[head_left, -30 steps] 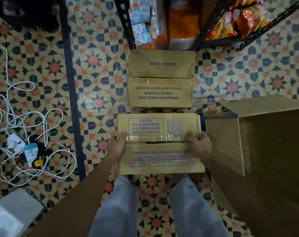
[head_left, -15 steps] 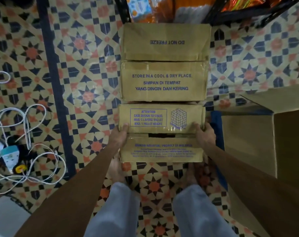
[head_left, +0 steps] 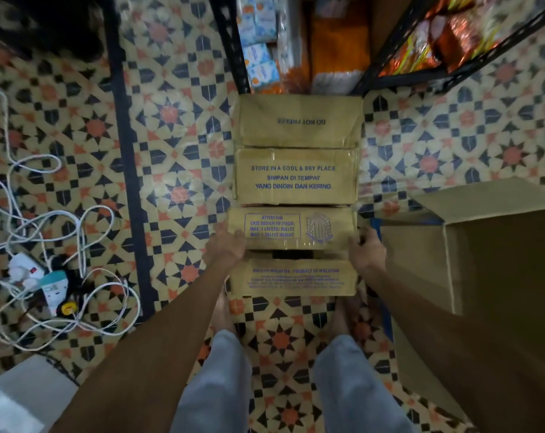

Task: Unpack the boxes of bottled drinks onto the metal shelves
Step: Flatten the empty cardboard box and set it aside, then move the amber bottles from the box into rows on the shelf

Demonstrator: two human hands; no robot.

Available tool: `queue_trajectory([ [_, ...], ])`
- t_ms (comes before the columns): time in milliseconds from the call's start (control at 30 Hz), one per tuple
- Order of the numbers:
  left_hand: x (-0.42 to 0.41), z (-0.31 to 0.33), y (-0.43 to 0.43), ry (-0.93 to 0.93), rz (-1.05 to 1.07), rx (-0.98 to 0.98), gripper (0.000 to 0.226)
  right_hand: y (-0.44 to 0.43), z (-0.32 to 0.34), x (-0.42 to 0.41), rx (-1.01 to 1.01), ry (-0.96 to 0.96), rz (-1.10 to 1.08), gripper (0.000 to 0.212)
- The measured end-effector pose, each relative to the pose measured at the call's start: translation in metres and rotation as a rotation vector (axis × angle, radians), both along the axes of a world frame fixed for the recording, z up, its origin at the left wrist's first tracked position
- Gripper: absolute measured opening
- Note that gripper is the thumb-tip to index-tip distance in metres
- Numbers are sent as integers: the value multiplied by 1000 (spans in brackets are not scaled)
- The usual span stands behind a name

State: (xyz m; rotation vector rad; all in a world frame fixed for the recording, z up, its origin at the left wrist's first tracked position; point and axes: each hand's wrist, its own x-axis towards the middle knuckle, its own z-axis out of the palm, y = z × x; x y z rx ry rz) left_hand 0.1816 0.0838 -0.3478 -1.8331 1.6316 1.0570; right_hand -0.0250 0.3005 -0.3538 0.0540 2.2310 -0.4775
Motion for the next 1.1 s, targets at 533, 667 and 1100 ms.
queue_trajectory([
  [533, -21, 226, -34, 135, -466, 25, 44, -62, 236, 8, -81, -80, -5, 46],
  [667, -50, 220, -36, 150, -558, -13, 31, -68, 237, -18, -92, -90, 158, 40],
  [1100, -119, 103, -96, 132, -731, 31, 35, -131, 119, -81, -51, -19, 385, 40],
])
